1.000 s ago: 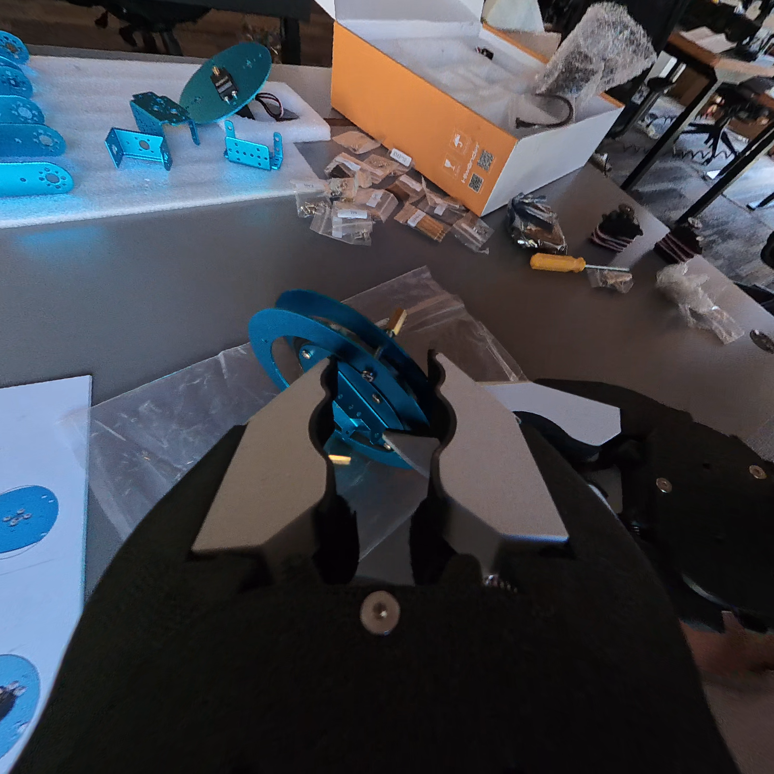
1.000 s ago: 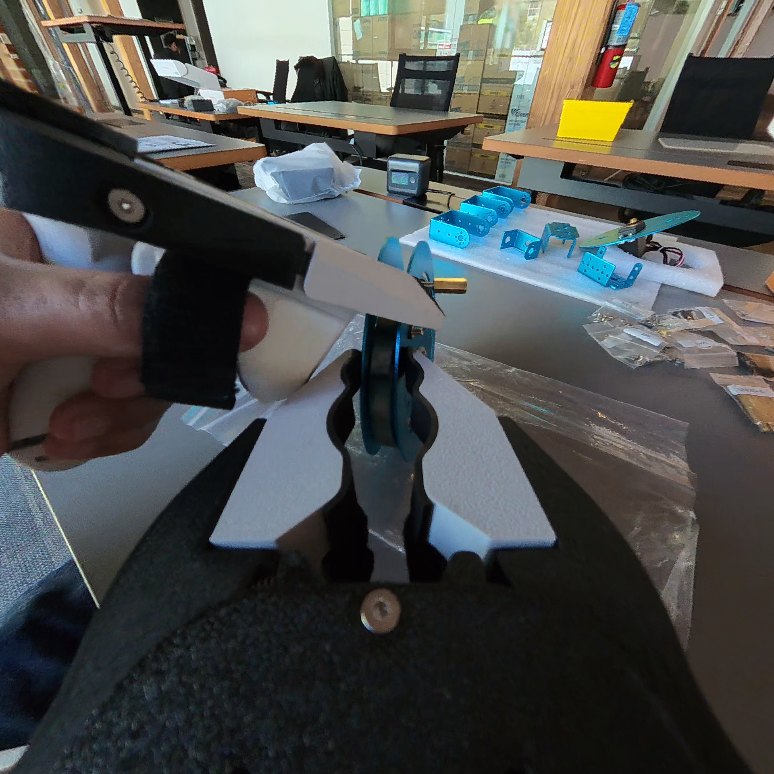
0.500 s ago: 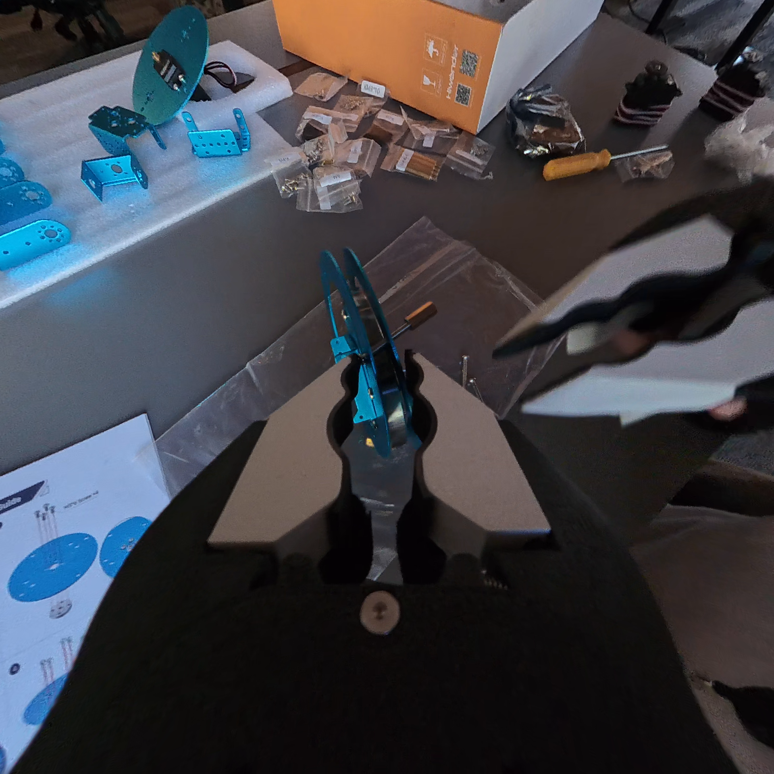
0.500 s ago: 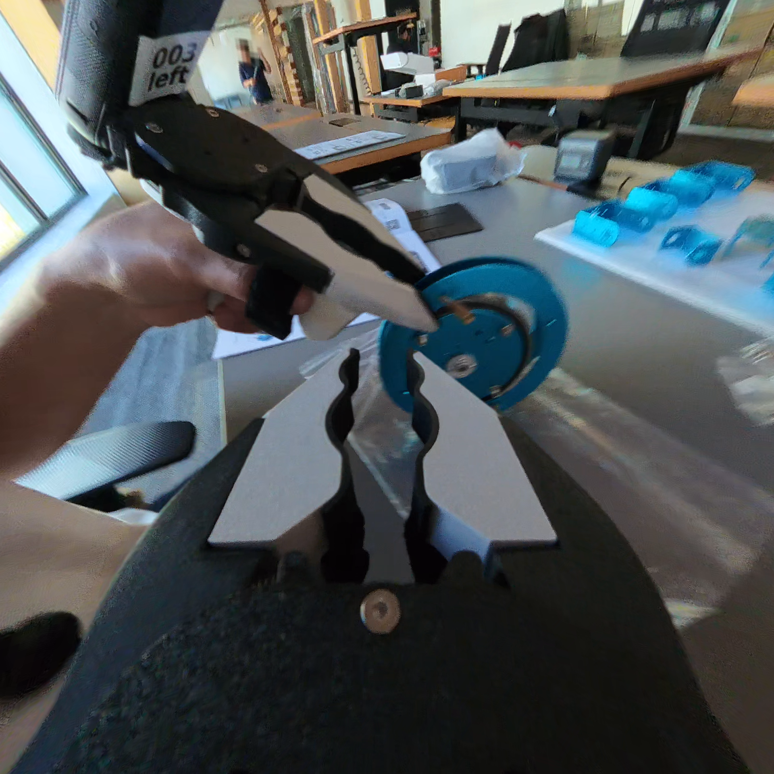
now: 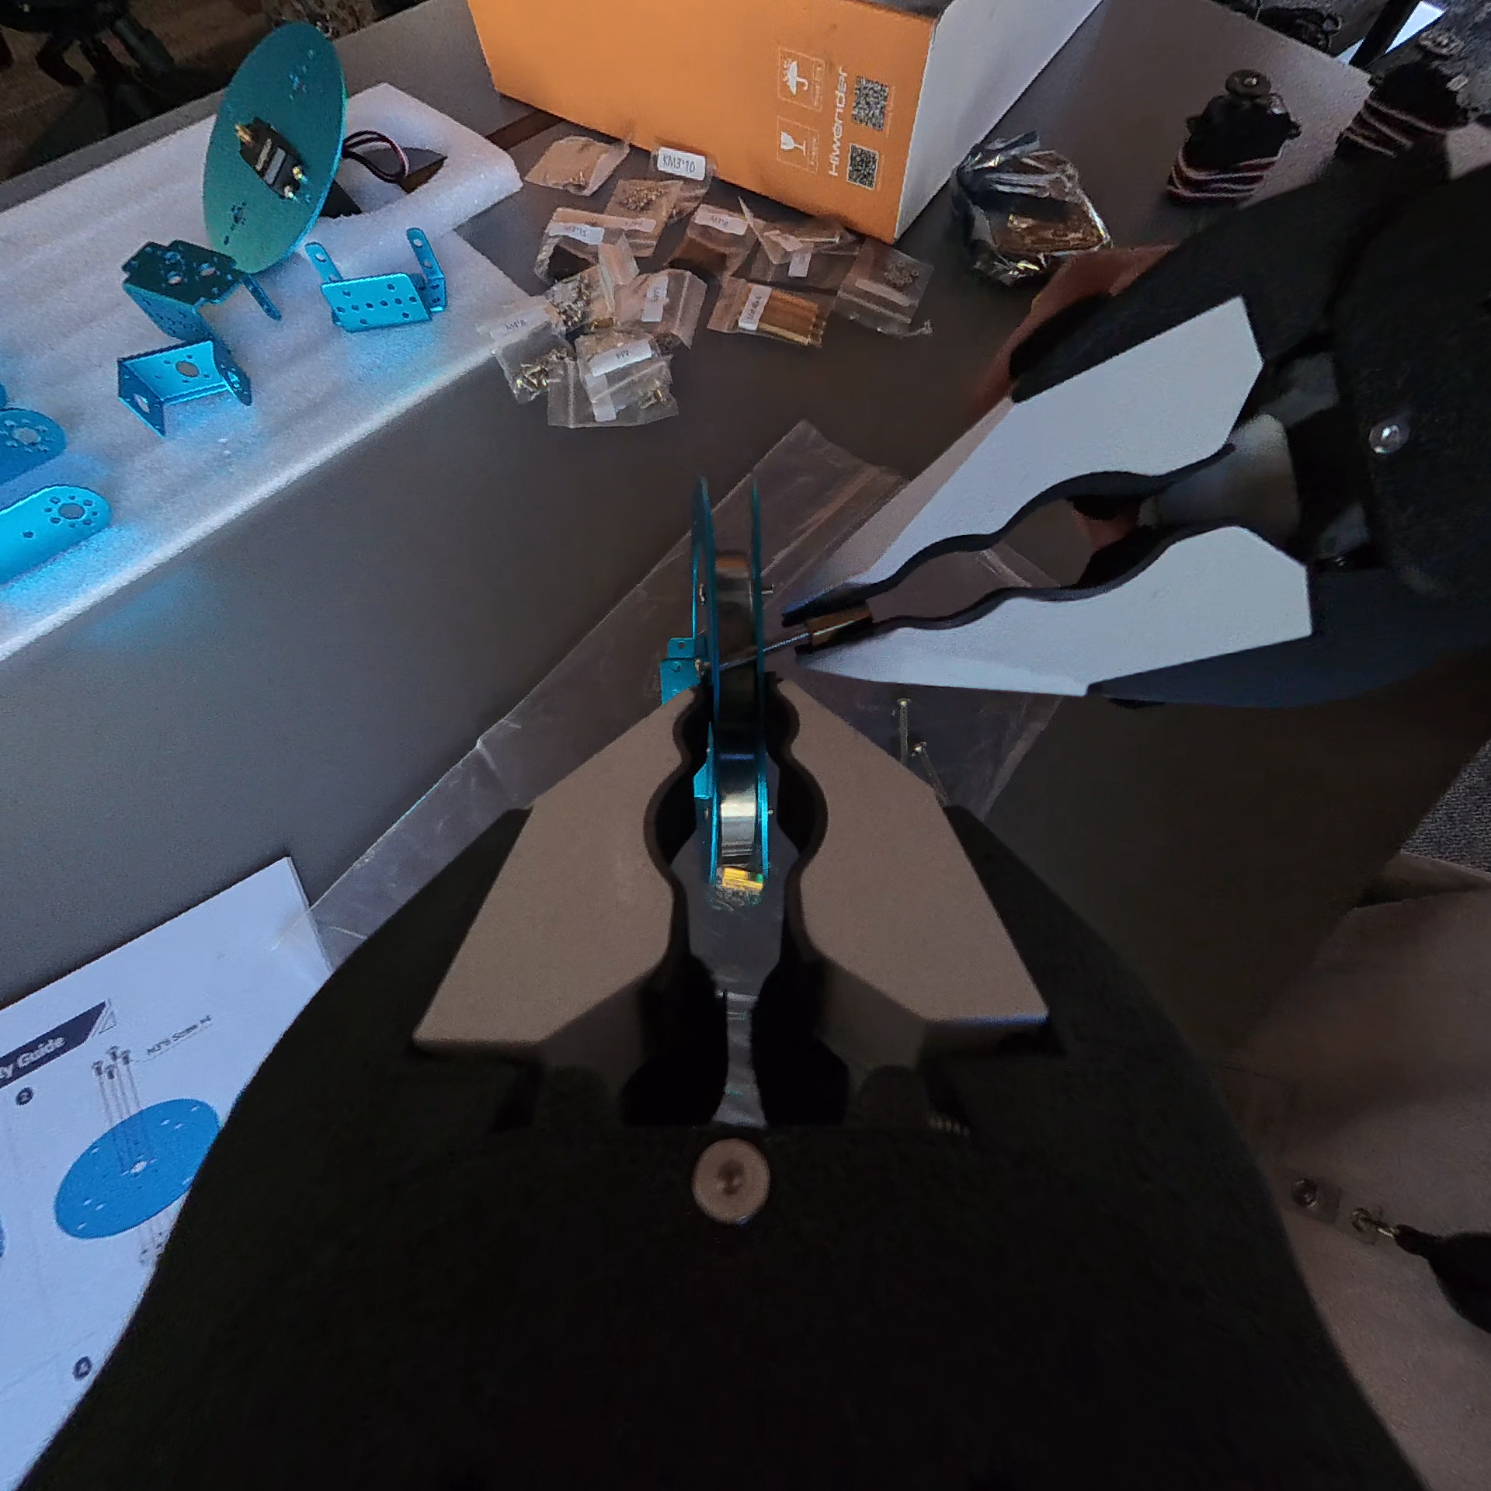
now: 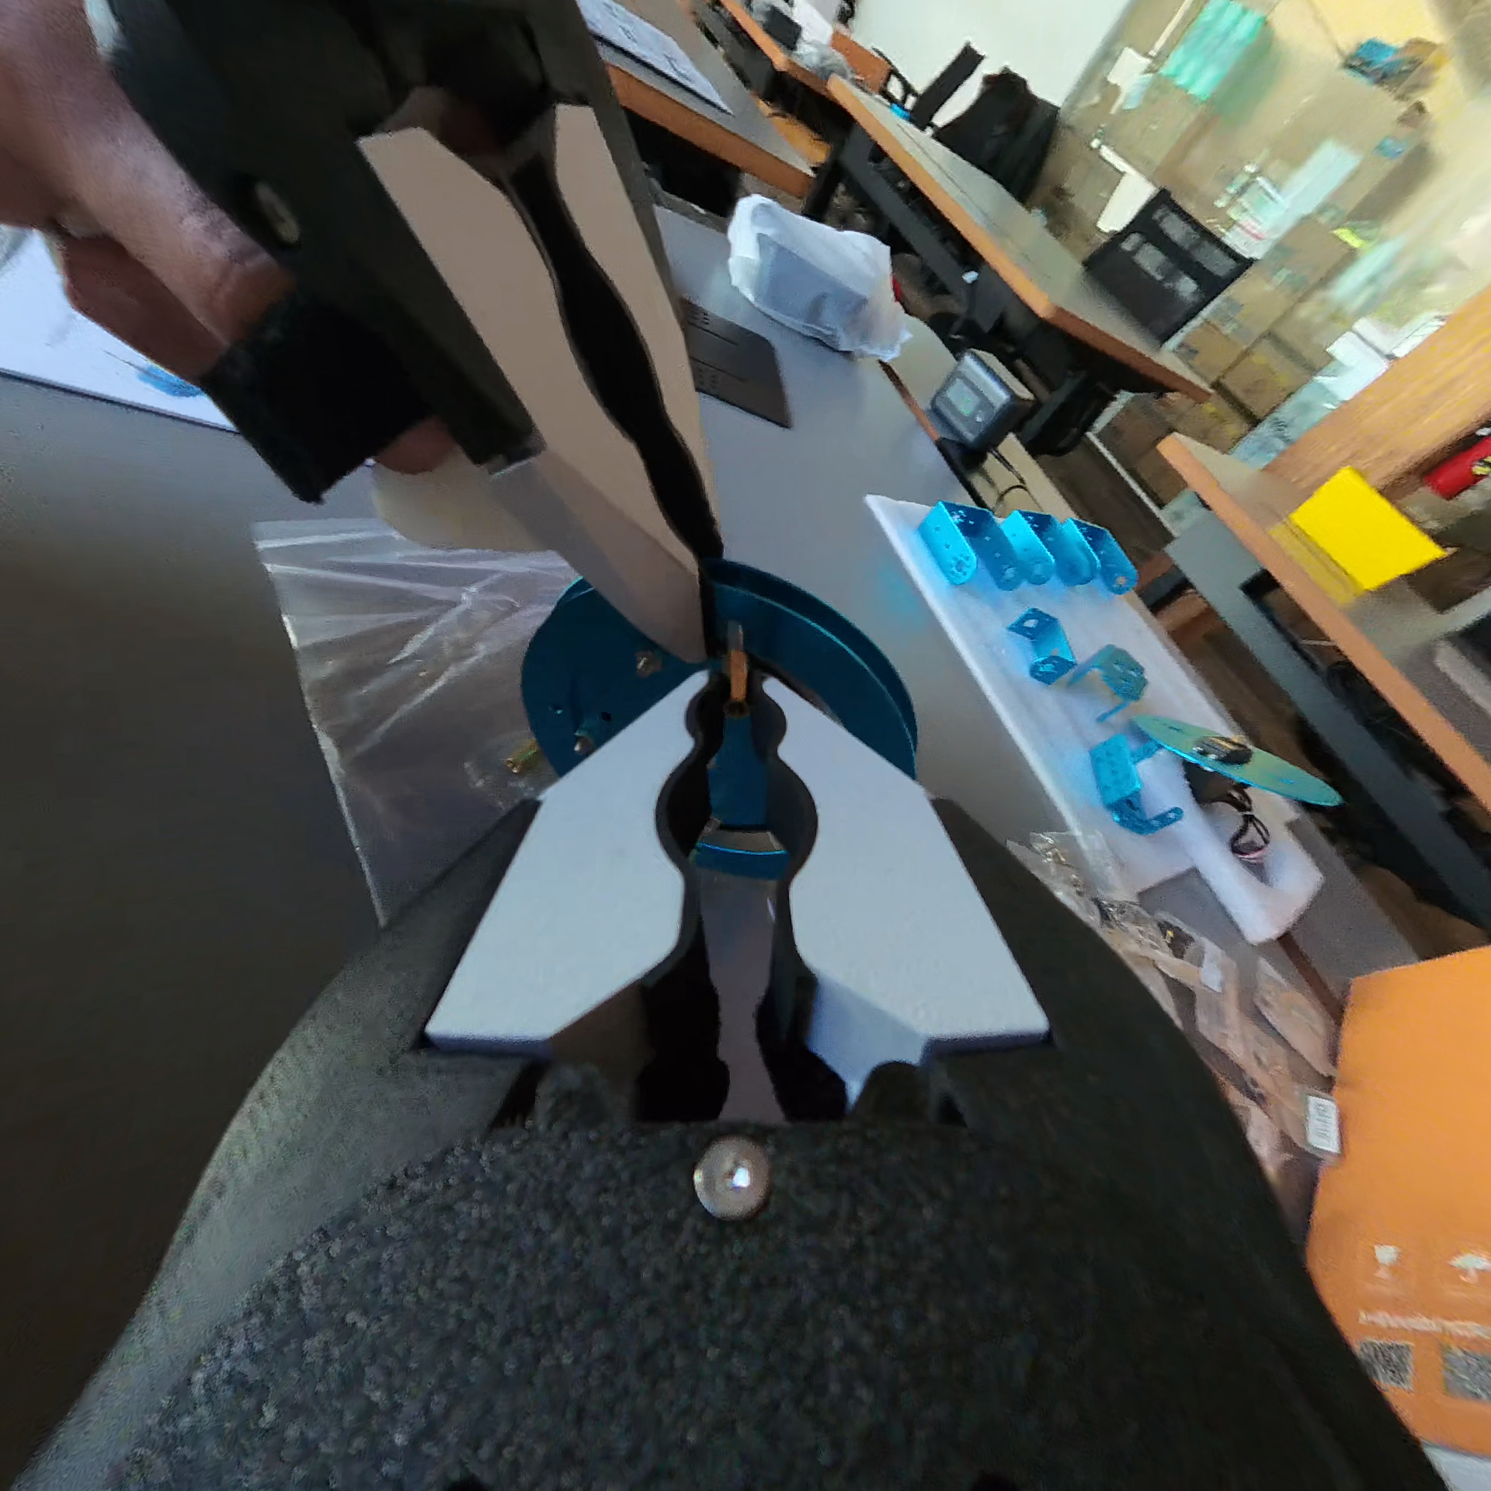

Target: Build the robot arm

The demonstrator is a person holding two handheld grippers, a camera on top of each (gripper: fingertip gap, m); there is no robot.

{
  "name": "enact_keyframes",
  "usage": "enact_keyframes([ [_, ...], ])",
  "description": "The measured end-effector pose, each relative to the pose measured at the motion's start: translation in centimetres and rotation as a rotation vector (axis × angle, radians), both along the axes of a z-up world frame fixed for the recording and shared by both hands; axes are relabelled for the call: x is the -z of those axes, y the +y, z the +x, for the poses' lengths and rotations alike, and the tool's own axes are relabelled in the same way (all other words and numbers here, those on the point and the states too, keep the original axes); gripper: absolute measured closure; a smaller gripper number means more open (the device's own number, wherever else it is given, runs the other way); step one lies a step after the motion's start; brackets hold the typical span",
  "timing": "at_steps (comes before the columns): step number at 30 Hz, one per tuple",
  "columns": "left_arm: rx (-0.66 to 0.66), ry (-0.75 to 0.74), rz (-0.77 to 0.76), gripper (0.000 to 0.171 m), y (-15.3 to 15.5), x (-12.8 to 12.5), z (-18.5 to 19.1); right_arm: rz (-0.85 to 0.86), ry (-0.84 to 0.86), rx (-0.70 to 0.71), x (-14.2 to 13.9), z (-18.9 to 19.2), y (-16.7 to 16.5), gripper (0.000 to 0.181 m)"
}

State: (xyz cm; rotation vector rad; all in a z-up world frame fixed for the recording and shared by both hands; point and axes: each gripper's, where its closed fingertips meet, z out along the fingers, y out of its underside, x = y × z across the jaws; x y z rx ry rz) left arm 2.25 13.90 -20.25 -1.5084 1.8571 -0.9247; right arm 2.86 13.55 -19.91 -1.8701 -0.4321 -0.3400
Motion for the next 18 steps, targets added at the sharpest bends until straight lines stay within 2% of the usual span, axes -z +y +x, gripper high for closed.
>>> enact_keyframes([
  [4,0.022,-0.081,0.042,0.159,-0.05,0.00,0.21,0.002,0.031,0.061,-0.08,0.04,-0.12,0.177],
  [8,0.007,-0.180,0.106,0.145,0.19,0.17,0.66,-0.009,0.173,0.081,-0.16,-0.35,-0.13,0.177],
  [11,0.029,-0.209,0.114,0.154,0.06,0.06,0.85,-0.010,0.280,0.089,-0.03,-0.37,-0.12,0.177],
  [15,0.035,-0.205,0.048,0.157,-0.19,-0.01,0.94,-0.039,0.451,0.066,0.27,-0.70,-0.36,0.176],
  [16,0.039,-0.204,0.031,0.158,-0.32,-0.01,0.95,-0.045,0.453,0.055,0.31,-0.80,-0.47,0.175],
  [18,0.045,-0.193,0.027,0.158,-0.46,0.00,0.99,-0.017,0.315,0.058,0.18,-0.82,-0.77,0.172],
])
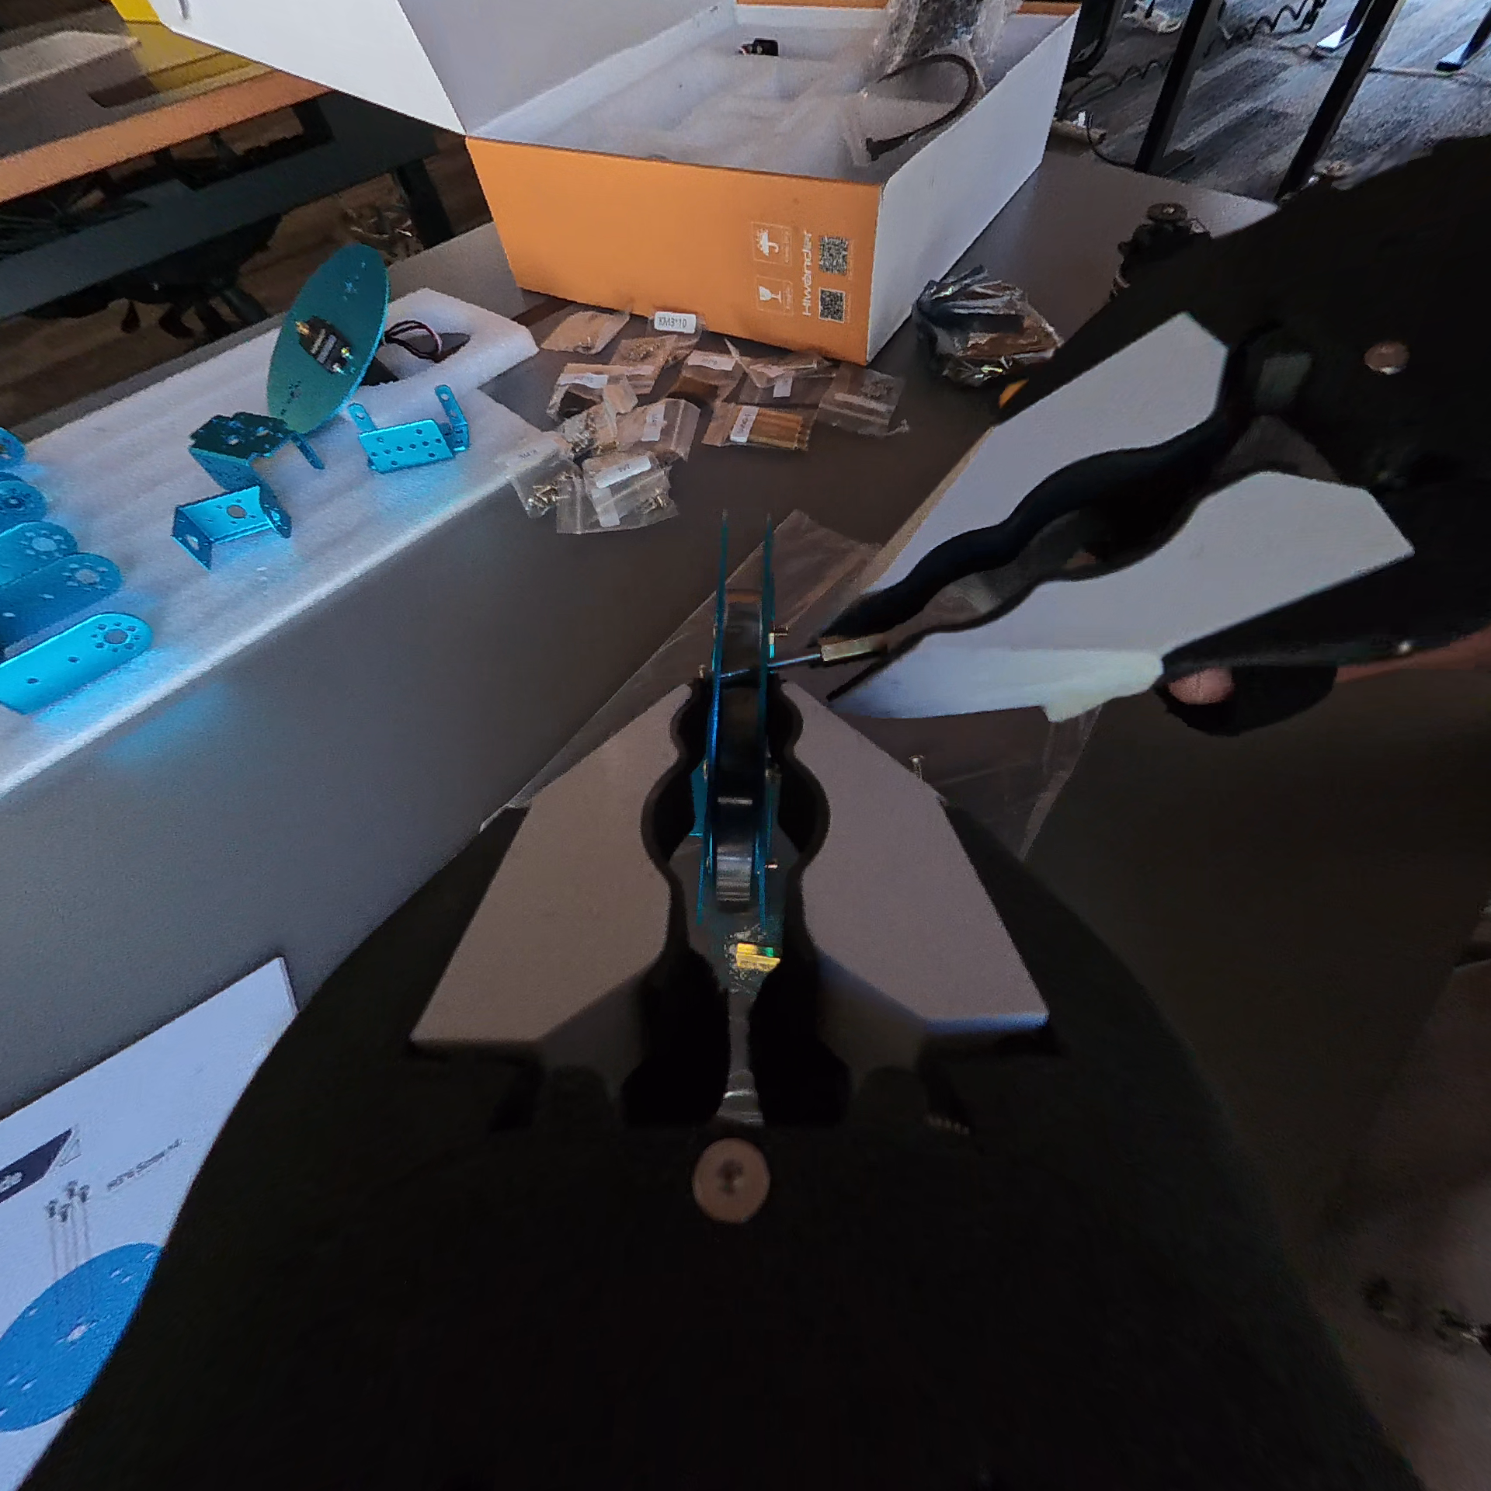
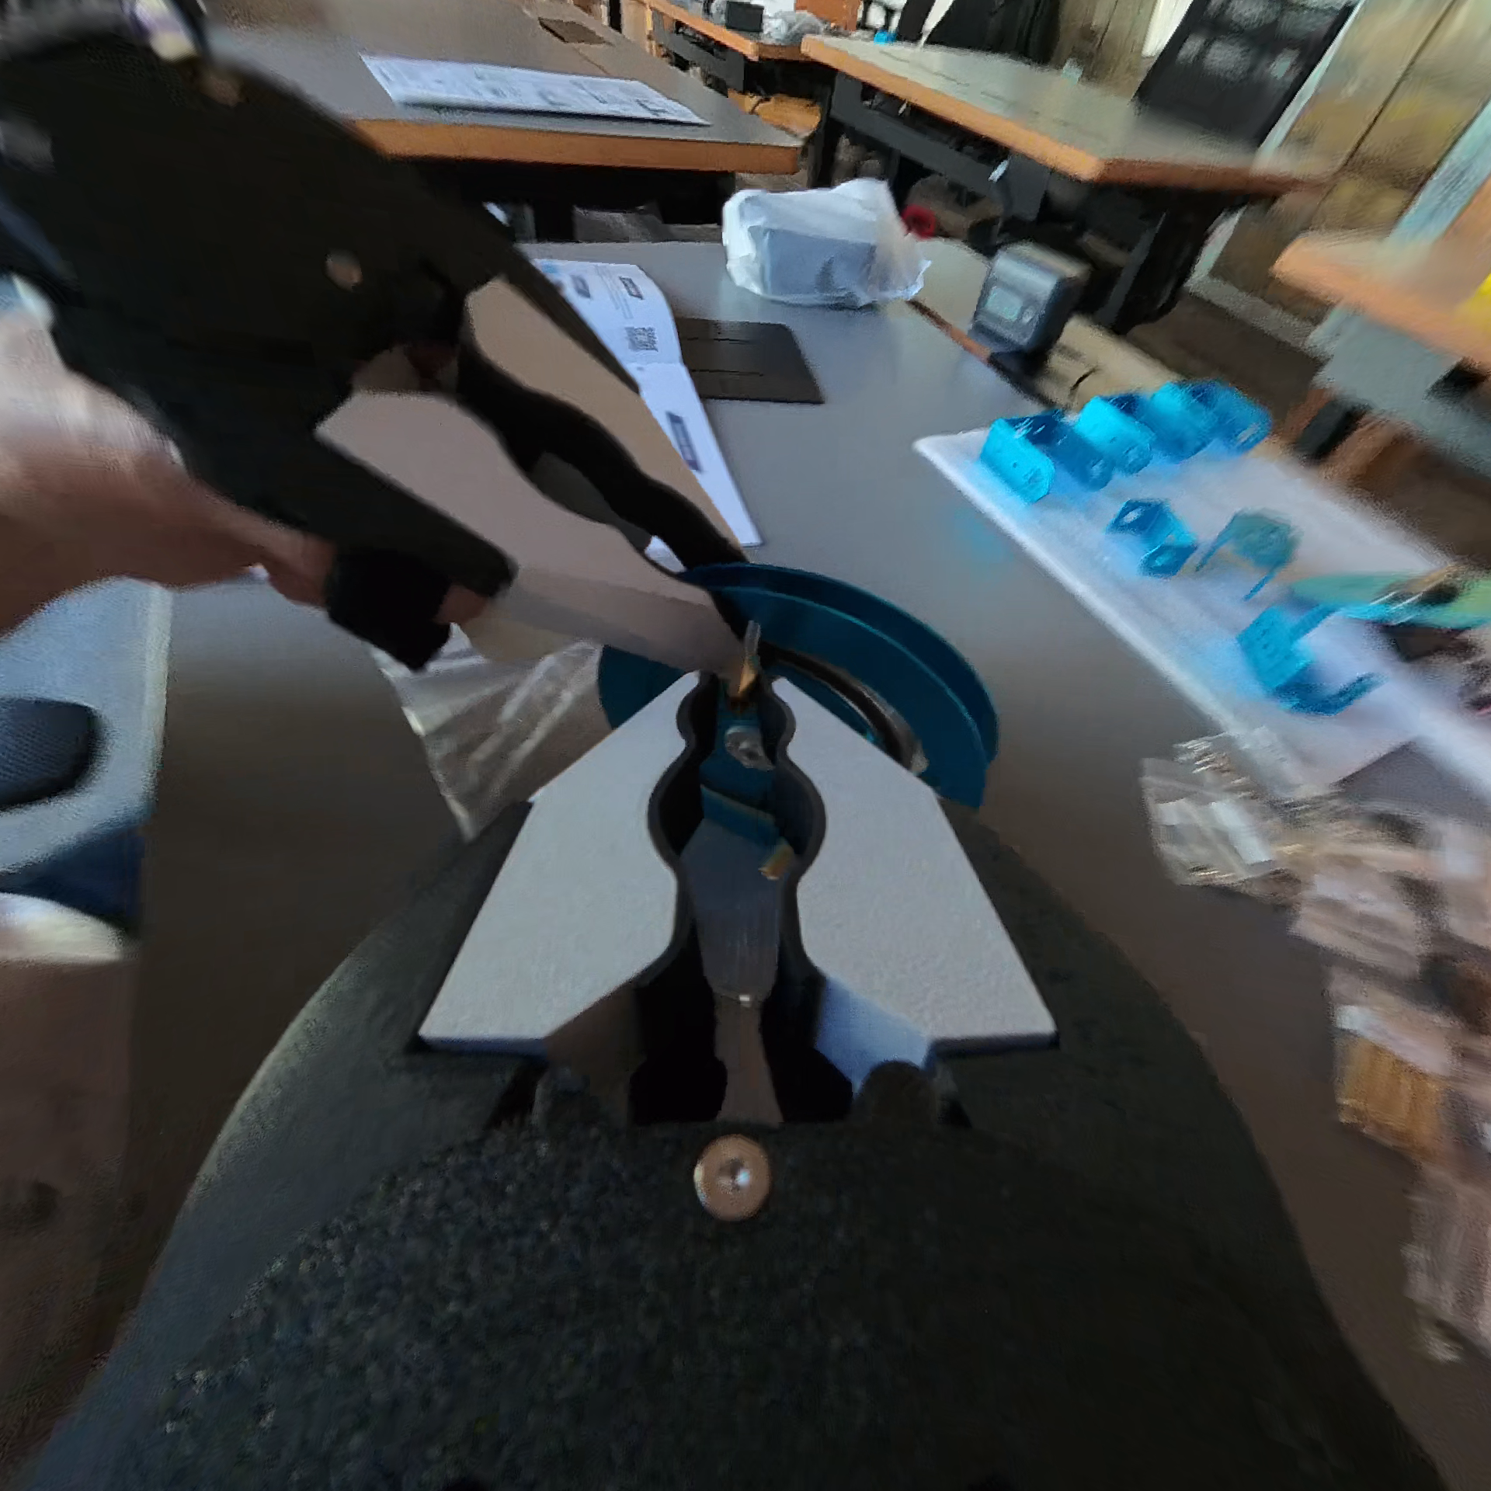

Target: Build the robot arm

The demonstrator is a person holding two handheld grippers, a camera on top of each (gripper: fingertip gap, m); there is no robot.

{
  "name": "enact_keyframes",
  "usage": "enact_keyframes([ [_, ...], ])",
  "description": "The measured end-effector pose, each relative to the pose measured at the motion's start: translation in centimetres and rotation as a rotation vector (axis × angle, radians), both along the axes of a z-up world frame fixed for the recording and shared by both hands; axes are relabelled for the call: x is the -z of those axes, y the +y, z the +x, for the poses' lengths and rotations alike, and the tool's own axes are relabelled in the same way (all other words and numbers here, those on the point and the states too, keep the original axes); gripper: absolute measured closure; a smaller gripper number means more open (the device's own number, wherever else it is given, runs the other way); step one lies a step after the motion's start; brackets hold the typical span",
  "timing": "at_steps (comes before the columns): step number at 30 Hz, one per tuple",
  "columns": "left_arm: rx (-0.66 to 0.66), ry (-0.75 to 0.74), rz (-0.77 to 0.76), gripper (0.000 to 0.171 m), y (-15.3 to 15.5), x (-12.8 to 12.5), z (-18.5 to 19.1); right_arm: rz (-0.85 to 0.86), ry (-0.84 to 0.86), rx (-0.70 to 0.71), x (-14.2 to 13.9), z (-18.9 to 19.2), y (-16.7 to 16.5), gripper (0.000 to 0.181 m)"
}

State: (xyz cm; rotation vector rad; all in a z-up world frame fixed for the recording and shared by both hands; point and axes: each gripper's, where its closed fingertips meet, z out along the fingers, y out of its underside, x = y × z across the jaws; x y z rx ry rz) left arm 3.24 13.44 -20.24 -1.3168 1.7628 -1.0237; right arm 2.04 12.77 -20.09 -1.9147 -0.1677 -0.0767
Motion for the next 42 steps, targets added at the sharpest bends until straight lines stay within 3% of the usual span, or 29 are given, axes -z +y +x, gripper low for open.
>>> enact_keyframes([
  [3,0.002,0.017,0.004,0.158,0.0,0.0,0.1,-0.020,-0.283,0.078,0.1,0.4,-0.3,0.170],
  [7,0.013,0.029,0.023,0.158,-0.2,0.0,0.2,-0.165,-0.502,0.090,0.3,1.0,-0.1,0.161],
  [9,0.011,0.029,0.049,0.159,-0.4,0.0,0.2,-0.212,-0.563,0.075,-0.2,1.0,0.0,0.174],
  [12,-0.004,0.019,0.042,0.159,-0.5,0.0,0.3,-0.325,-0.526,0.088,0.0,1.3,-0.2,0.175],
  [15,-0.021,0.004,0.030,0.159,-0.4,0.0,0.3,-0.362,-0.271,0.113,0.1,1.1,-0.3,0.176],
  [16,-0.029,-0.002,0.022,0.159,-0.3,0.0,0.3,-0.345,-0.116,0.132,0.1,0.9,-0.3,0.176],
  [20,-0.011,-0.021,0.019,0.160,-0.4,-0.1,0.0,-0.290,0.835,0.067,0.4,-0.9,-0.4,0.177],
  [22,-0.001,-0.024,0.024,0.160,-0.6,-0.1,-0.1,-0.268,1.106,-0.002,0.4,-1.6,-0.7,0.177],
  [23,0.002,-0.025,0.029,0.160,-0.6,-0.1,-0.1,-0.260,1.128,-0.015,0.5,-1.7,-0.8,0.177],
  [25,0.011,-0.024,0.036,0.159,-0.8,-0.1,-0.1,-0.241,0.888,0.004,0.4,-1.6,-1.0,0.177],
  [29,0.028,-0.021,0.019,0.159,-1.0,-0.1,-0.1,-0.315,0.171,0.071,0.5,-1.3,-1.6,0.153],
  [32,0.029,-0.022,0.031,0.160,-1.0,-0.1,-0.2,-0.387,-0.282,0.181,0.3,0.2,-1.7,0.175],
  [34,0.025,-0.025,0.032,0.160,-0.9,-0.1,-0.2,-0.433,-0.376,0.194,0.2,0.4,-1.7,0.176],
  [36,0.025,-0.033,0.023,0.160,-0.7,0.0,-0.3,-0.451,-0.222,0.165,0.3,0.1,-1.5,0.176],
  [37,0.025,-0.037,0.015,0.160,-0.6,0.0,-0.4,-0.441,-0.037,0.131,0.3,-0.3,-1.4,0.176],
  [42,0.020,-0.053,-0.033,0.160,-0.4,0.0,-0.7,-0.382,1.216,-0.128,-0.6,-2.1,-1.3,0.178],
])
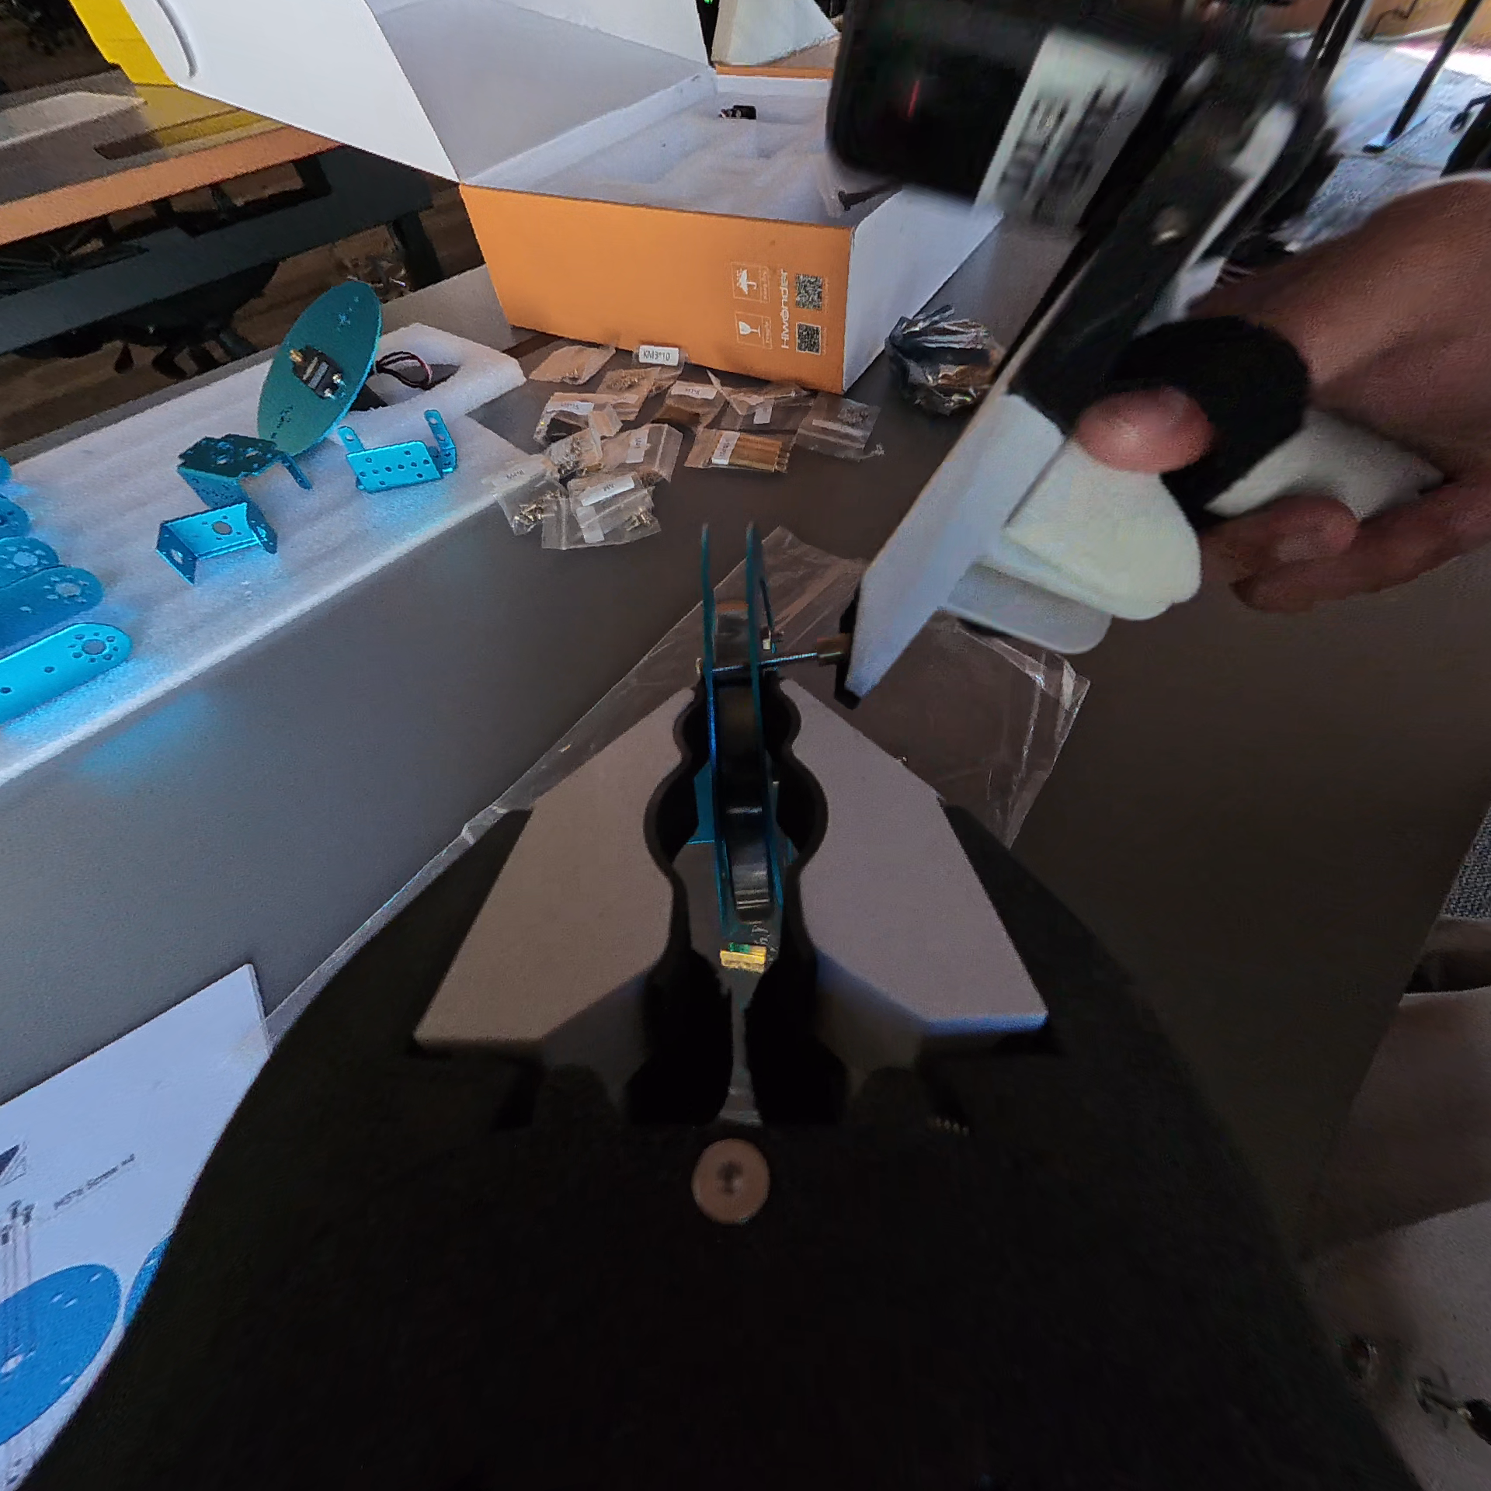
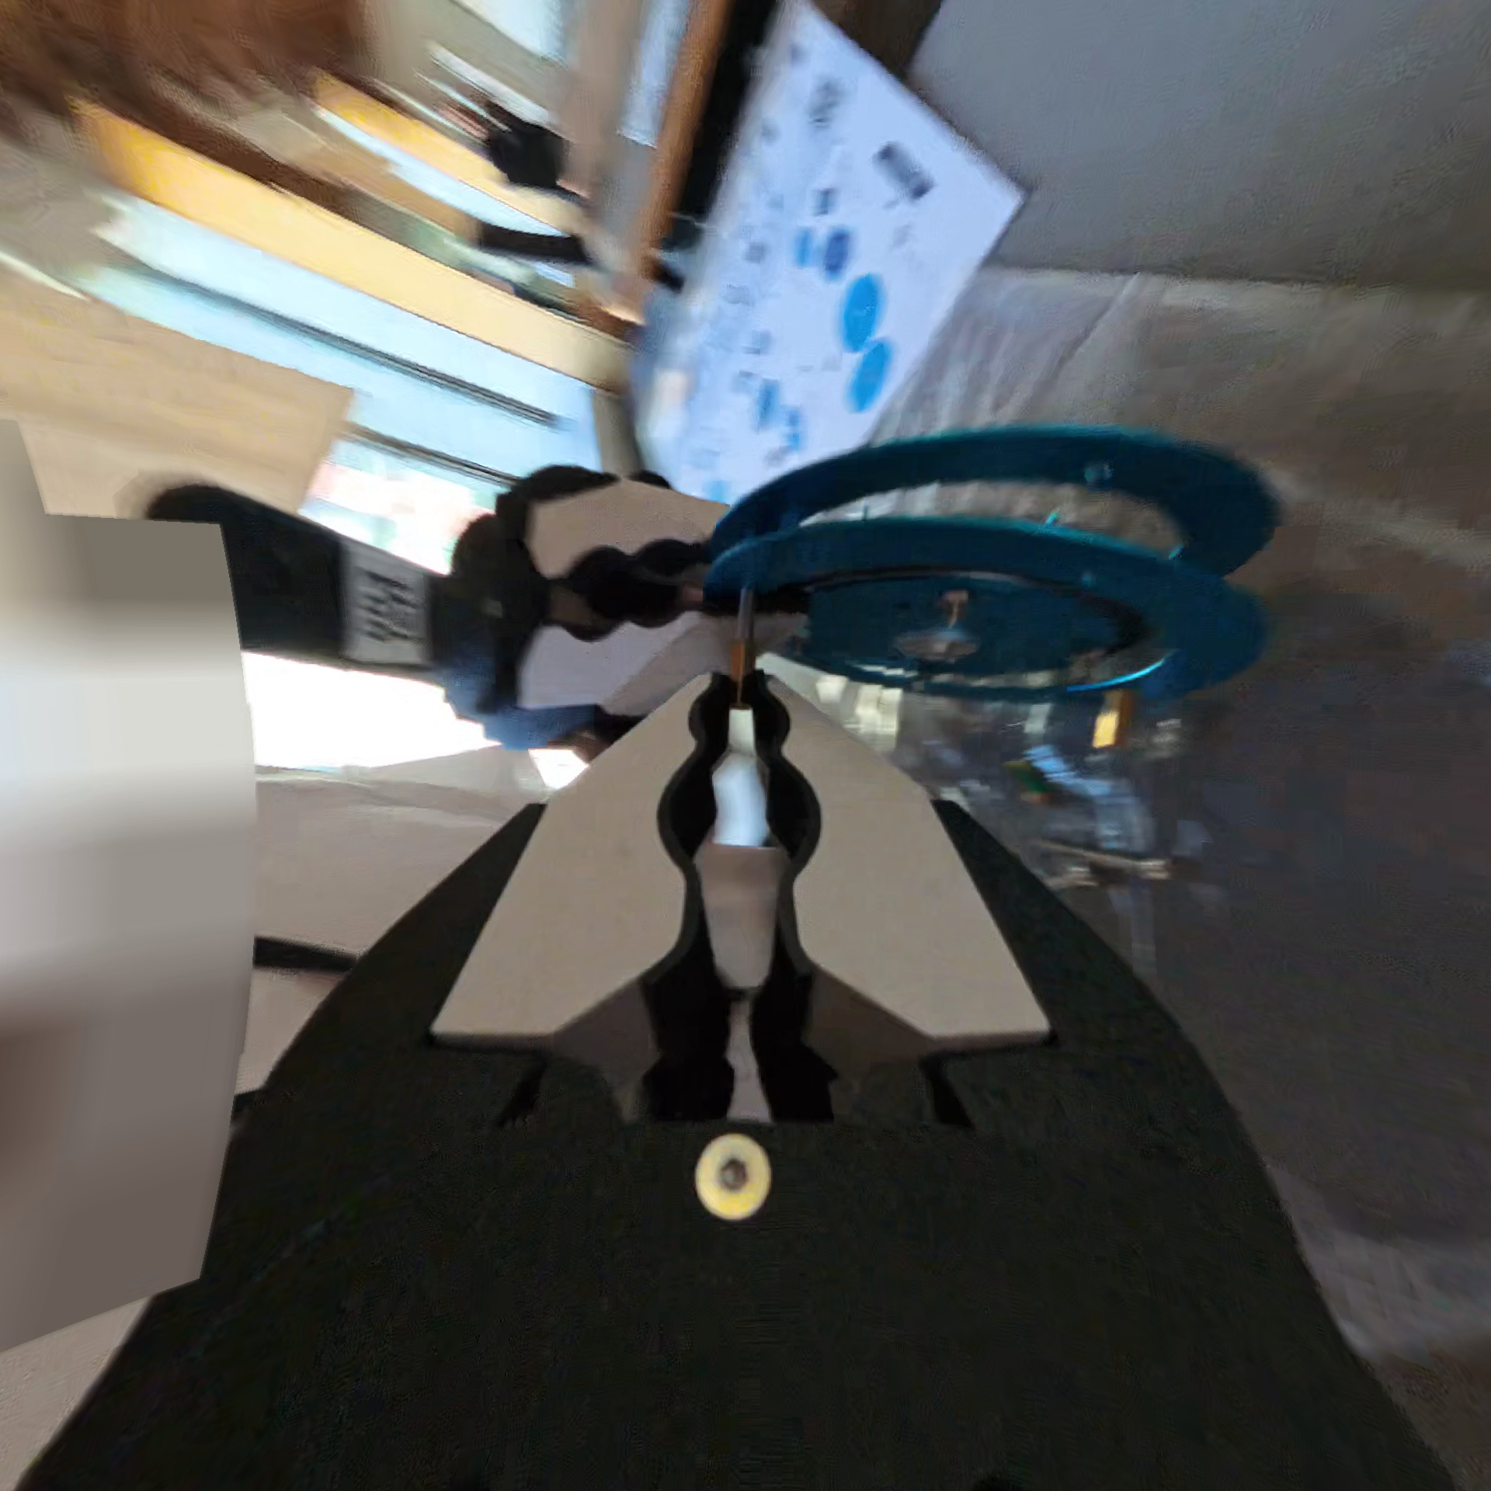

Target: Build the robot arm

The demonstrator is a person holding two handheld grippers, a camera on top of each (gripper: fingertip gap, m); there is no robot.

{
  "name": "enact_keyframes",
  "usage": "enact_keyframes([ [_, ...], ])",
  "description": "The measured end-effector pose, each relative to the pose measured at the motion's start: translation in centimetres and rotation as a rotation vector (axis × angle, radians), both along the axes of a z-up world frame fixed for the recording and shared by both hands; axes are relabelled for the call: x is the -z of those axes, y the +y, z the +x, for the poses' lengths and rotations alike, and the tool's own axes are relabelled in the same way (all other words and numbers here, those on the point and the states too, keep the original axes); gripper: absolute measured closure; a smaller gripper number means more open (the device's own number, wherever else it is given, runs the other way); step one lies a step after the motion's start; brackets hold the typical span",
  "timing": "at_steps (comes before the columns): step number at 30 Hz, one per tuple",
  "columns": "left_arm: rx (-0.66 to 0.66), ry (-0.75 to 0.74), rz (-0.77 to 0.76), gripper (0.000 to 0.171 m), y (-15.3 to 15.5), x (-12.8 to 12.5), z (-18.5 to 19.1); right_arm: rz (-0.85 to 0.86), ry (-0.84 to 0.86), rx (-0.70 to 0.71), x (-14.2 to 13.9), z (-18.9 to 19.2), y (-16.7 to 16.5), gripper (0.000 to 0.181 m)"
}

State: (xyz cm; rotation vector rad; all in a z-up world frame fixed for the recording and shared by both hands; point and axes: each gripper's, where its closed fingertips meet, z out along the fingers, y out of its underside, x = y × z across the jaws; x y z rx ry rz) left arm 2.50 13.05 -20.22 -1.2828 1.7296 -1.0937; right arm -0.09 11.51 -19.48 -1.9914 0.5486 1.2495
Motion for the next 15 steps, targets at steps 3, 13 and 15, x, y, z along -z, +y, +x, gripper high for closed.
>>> enact_keyframes([
  [3,0.007,0.003,-0.010,0.159,0.1,0.0,-0.1,0.035,0.193,-0.004,-0.3,-0.5,0.1,0.177],
  [13,0.012,-0.002,0.005,0.159,0.2,0.1,-0.5,-0.149,-1.267,-0.156,0.6,0.8,0.1,0.175],
  [15,0.012,-0.012,-0.006,0.159,0.2,0.1,-0.6,-0.143,-0.914,-0.128,0.6,0.1,0.1,0.176],
])
